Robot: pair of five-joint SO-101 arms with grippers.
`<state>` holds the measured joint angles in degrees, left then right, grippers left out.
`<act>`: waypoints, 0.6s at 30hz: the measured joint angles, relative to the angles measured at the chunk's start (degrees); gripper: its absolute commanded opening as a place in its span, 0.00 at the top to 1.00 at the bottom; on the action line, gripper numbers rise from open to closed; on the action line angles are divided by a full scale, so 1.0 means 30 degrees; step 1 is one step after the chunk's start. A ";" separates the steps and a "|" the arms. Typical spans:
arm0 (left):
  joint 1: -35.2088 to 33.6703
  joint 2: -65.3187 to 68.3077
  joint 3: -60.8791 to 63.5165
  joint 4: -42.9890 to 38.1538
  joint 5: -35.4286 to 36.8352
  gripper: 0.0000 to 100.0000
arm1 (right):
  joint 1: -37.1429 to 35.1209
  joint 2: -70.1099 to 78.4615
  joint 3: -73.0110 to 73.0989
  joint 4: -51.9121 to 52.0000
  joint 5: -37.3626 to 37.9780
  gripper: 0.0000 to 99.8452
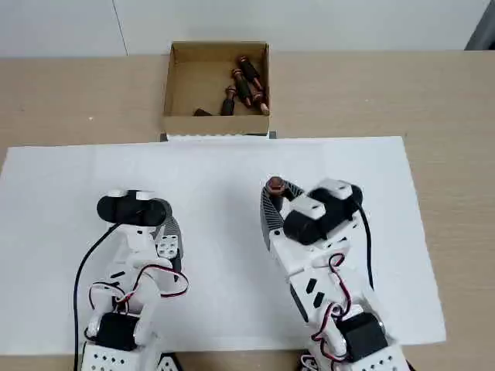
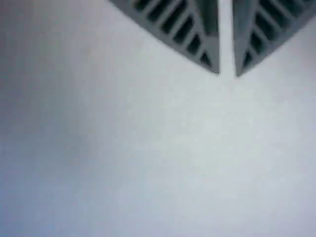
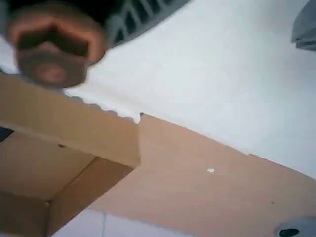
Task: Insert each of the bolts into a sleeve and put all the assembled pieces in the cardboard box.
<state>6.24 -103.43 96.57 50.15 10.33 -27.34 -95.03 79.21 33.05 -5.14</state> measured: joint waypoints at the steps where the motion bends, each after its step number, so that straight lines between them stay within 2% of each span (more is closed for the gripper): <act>1: 0.0000 0.0000 0.0000 0.0000 0.0000 0.99 | 0.0029 0.0967 -0.0791 0.0000 -0.0029 1.00; 11: -0.0117 0.0000 0.0000 0.0000 0.0000 0.99 | 0.0059 1.3040 -1.0139 -0.0117 -0.0176 1.00; 18: -0.0117 0.0000 0.0000 0.0088 0.0000 0.99 | 0.0000 2.0542 -1.4916 -0.2403 -0.0088 1.00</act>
<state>5.89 -103.43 96.57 50.42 10.33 -27.34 -33.41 34.46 25.85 -5.41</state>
